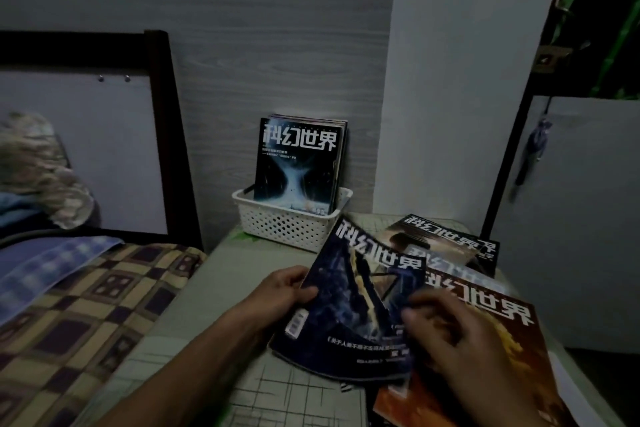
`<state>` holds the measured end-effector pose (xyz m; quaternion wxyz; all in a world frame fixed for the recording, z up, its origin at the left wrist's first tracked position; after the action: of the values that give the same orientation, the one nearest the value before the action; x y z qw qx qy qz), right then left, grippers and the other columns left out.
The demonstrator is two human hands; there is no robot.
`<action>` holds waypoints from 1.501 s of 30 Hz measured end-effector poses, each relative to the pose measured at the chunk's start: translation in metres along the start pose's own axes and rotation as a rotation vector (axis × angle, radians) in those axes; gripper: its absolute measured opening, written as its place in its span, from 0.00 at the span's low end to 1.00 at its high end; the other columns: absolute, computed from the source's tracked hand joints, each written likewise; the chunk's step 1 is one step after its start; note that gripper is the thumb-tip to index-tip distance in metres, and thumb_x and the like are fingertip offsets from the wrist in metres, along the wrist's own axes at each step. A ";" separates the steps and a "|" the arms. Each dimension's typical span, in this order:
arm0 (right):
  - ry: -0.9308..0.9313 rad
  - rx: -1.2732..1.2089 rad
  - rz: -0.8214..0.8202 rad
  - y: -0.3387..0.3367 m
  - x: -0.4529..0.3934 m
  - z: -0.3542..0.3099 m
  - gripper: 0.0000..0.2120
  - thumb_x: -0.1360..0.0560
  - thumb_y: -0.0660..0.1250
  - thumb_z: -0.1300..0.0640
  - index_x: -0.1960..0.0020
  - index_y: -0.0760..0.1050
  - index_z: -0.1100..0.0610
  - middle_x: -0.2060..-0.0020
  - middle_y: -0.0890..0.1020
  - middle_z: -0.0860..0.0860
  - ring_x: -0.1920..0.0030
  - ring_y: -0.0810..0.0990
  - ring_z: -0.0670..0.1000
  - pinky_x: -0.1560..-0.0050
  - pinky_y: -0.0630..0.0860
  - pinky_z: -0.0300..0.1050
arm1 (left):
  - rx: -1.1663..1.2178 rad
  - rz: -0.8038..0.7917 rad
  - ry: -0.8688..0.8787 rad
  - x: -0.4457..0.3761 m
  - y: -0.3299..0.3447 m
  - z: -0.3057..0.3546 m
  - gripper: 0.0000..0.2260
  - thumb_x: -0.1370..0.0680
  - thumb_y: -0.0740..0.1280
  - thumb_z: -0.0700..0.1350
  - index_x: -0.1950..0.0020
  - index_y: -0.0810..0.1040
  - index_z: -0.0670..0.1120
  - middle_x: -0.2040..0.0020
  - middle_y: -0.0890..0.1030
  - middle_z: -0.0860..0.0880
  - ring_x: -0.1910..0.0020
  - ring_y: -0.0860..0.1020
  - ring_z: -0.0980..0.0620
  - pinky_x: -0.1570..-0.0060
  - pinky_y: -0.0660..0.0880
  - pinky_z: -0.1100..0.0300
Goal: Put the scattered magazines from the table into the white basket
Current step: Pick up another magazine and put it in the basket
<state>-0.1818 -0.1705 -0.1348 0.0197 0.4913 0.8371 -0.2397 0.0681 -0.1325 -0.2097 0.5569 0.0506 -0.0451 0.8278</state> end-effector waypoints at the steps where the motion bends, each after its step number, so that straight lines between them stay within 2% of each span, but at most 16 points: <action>1: 0.156 -0.138 0.104 -0.007 -0.005 0.018 0.11 0.28 0.73 0.50 0.50 0.74 0.39 0.55 0.83 0.47 0.58 0.84 0.50 0.59 0.83 0.56 | 0.004 0.028 0.071 0.004 0.000 0.007 0.10 0.22 0.66 0.34 0.45 0.82 0.44 0.49 0.86 0.43 0.52 0.85 0.43 0.57 0.80 0.55; 3: 0.392 -0.411 0.166 -0.002 -0.012 0.042 0.24 0.29 0.75 0.62 0.41 0.68 0.46 0.50 0.81 0.55 0.60 0.85 0.61 0.65 0.83 0.61 | 0.042 0.098 0.214 0.018 -0.006 0.026 0.11 0.22 0.66 0.34 0.45 0.83 0.46 0.48 0.86 0.46 0.51 0.85 0.46 0.58 0.80 0.59; 6: 0.430 -0.433 0.049 0.009 -0.036 0.045 0.24 0.29 0.74 0.61 0.38 0.70 0.48 0.51 0.84 0.53 0.60 0.87 0.56 0.63 0.82 0.53 | 0.138 0.147 0.397 0.041 -0.023 0.056 0.15 0.25 0.69 0.41 0.38 0.80 0.44 0.44 0.85 0.47 0.47 0.84 0.47 0.54 0.80 0.58; 7: 0.398 -0.405 0.009 0.011 -0.046 0.037 0.18 0.27 0.73 0.60 0.40 0.74 0.50 0.55 0.86 0.52 0.61 0.86 0.54 0.62 0.80 0.50 | 0.164 0.155 0.437 0.046 -0.031 0.066 0.17 0.26 0.69 0.43 0.37 0.80 0.45 0.43 0.85 0.47 0.46 0.83 0.47 0.52 0.81 0.56; 10: 0.260 -0.379 -0.069 0.026 -0.081 0.007 0.05 0.22 0.67 0.62 0.52 0.82 0.56 0.71 0.82 0.50 0.73 0.79 0.50 0.75 0.71 0.41 | 0.174 0.221 0.540 0.053 -0.055 0.102 0.14 0.24 0.68 0.42 0.40 0.82 0.51 0.44 0.85 0.49 0.46 0.84 0.48 0.48 0.81 0.54; 15: -0.003 -0.332 0.062 0.039 -0.141 -0.058 0.08 0.20 0.64 0.64 0.51 0.80 0.54 0.66 0.84 0.50 0.66 0.83 0.49 0.67 0.80 0.40 | -0.014 0.447 0.644 0.027 -0.098 0.174 0.12 0.21 0.66 0.38 0.46 0.80 0.55 0.56 0.84 0.62 0.56 0.82 0.67 0.60 0.75 0.74; 19: -0.148 -0.244 0.154 0.044 -0.193 -0.087 0.11 0.21 0.65 0.63 0.56 0.80 0.48 0.62 0.85 0.50 0.62 0.84 0.52 0.60 0.82 0.45 | -0.168 0.619 0.647 -0.020 -0.131 0.205 0.09 0.21 0.67 0.40 0.42 0.80 0.49 0.57 0.81 0.56 0.63 0.77 0.66 0.67 0.72 0.78; 21: -0.153 -0.180 0.168 0.053 -0.220 -0.081 0.11 0.22 0.66 0.62 0.56 0.81 0.48 0.61 0.86 0.49 0.60 0.85 0.53 0.53 0.83 0.52 | -0.193 0.684 0.603 -0.047 -0.146 0.204 0.10 0.21 0.67 0.39 0.41 0.81 0.45 0.58 0.81 0.53 0.63 0.77 0.63 0.67 0.74 0.76; 23: -0.122 -0.147 0.160 0.070 -0.245 -0.064 0.07 0.22 0.68 0.61 0.48 0.82 0.53 0.56 0.86 0.52 0.56 0.85 0.54 0.47 0.82 0.57 | -0.240 0.716 0.529 -0.074 -0.160 0.193 0.10 0.21 0.67 0.41 0.42 0.82 0.42 0.52 0.84 0.46 0.59 0.81 0.53 0.57 0.79 0.63; 25: -0.091 -0.091 0.190 0.083 -0.263 -0.044 0.11 0.23 0.68 0.59 0.41 0.81 0.58 0.52 0.86 0.53 0.52 0.84 0.54 0.45 0.80 0.58 | -0.287 0.726 0.477 -0.100 -0.173 0.176 0.09 0.21 0.68 0.42 0.43 0.83 0.42 0.49 0.85 0.41 0.54 0.81 0.47 0.51 0.80 0.53; 28: -0.056 -0.027 0.227 0.093 -0.276 -0.013 0.12 0.23 0.70 0.55 0.41 0.82 0.57 0.52 0.86 0.53 0.52 0.85 0.53 0.45 0.81 0.56 | -0.291 0.690 0.452 -0.129 -0.184 0.152 0.10 0.22 0.69 0.42 0.42 0.83 0.43 0.47 0.85 0.42 0.49 0.83 0.45 0.44 0.79 0.46; 32: -0.018 0.079 0.278 0.090 -0.284 0.013 0.12 0.26 0.72 0.54 0.42 0.83 0.54 0.52 0.87 0.51 0.54 0.85 0.51 0.46 0.81 0.51 | -0.439 0.667 0.398 -0.153 -0.179 0.124 0.08 0.23 0.70 0.44 0.45 0.84 0.47 0.50 0.86 0.47 0.52 0.83 0.51 0.46 0.79 0.51; 34: -0.009 0.087 0.290 0.089 -0.286 0.017 0.07 0.28 0.75 0.55 0.50 0.85 0.53 0.58 0.86 0.49 0.58 0.84 0.50 0.52 0.80 0.46 | -0.542 0.763 0.389 -0.153 -0.183 0.119 0.04 0.26 0.73 0.45 0.51 0.84 0.50 0.55 0.86 0.49 0.58 0.81 0.54 0.57 0.77 0.59; 37: 0.023 0.103 0.307 0.089 -0.287 0.021 0.05 0.31 0.77 0.57 0.63 0.82 0.51 0.65 0.84 0.47 0.62 0.83 0.48 0.60 0.76 0.41 | -0.577 0.862 0.344 -0.150 -0.188 0.115 0.11 0.29 0.76 0.44 0.55 0.74 0.50 0.61 0.80 0.50 0.63 0.78 0.54 0.67 0.71 0.60; 41: 0.029 -0.039 0.235 0.089 -0.279 0.017 0.09 0.28 0.75 0.59 0.61 0.76 0.52 0.62 0.82 0.51 0.58 0.83 0.51 0.55 0.80 0.47 | -0.632 0.724 0.342 -0.142 -0.166 0.113 0.06 0.25 0.71 0.41 0.50 0.77 0.47 0.48 0.80 0.47 0.49 0.79 0.48 0.47 0.78 0.50; 45: 0.071 -0.233 0.059 0.075 -0.240 0.017 0.07 0.23 0.68 0.63 0.60 0.77 0.57 0.60 0.83 0.59 0.58 0.83 0.58 0.53 0.81 0.52 | -0.774 0.708 0.599 -0.089 -0.122 0.118 0.06 0.25 0.68 0.37 0.49 0.79 0.43 0.46 0.77 0.43 0.45 0.76 0.42 0.44 0.73 0.50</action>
<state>0.0010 -0.3432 -0.1139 0.0540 0.5182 0.8447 -0.1224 0.2183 -0.1837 -0.1029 0.2142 -0.4091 -0.1984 0.8645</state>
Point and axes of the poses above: each hand's wrist, its own x-axis away from the middle knuckle, its own y-axis out of the palm, z = x × y, the point moved 10 cm from there along -x, towards the middle knuckle
